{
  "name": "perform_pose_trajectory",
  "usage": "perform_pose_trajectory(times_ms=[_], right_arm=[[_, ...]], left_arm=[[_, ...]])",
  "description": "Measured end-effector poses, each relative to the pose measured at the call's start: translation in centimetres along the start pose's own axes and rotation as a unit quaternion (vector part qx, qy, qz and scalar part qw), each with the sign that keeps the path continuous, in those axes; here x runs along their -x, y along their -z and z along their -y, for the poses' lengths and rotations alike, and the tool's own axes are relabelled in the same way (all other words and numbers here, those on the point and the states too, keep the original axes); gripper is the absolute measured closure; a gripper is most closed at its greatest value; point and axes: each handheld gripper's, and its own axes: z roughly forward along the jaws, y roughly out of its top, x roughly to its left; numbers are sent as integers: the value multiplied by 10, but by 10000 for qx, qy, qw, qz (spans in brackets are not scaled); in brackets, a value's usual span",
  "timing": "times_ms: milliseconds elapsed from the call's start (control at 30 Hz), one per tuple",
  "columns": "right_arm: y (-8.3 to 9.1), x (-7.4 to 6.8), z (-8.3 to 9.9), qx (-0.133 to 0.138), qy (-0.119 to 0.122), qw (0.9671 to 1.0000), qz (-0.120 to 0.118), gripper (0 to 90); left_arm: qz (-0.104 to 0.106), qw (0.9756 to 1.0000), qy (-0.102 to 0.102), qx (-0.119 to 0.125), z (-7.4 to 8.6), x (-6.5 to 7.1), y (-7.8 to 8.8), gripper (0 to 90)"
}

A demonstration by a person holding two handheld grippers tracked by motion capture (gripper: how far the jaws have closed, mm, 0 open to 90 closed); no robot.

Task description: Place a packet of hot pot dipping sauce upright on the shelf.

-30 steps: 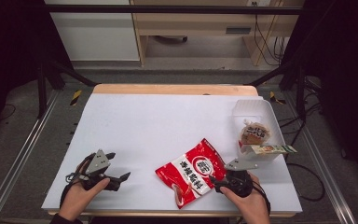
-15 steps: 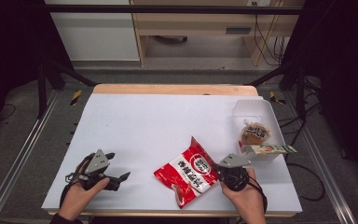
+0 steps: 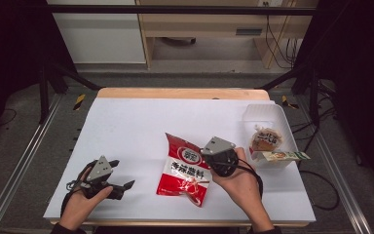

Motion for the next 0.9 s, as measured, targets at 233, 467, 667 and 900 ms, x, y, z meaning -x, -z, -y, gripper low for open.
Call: perform_pose_trajectory(times_ms=[233,467,667,900], right_arm=[[-2,-6,-24,138,264,9995,-130,900],[1,-8,-41,266,421,9985,-224,900],[2,-9,-48,290,518,9979,-267,900],[4,-10,-57,309,648,9970,-304,900]], left_arm=[[35,10000,13,23,-4,0,4,90],[7,9998,-64,180,-17,-1,12,90],[-9,9995,-139,297,-35,-4,17,98],[44,9988,-289,383,-61,-5,20,108]])
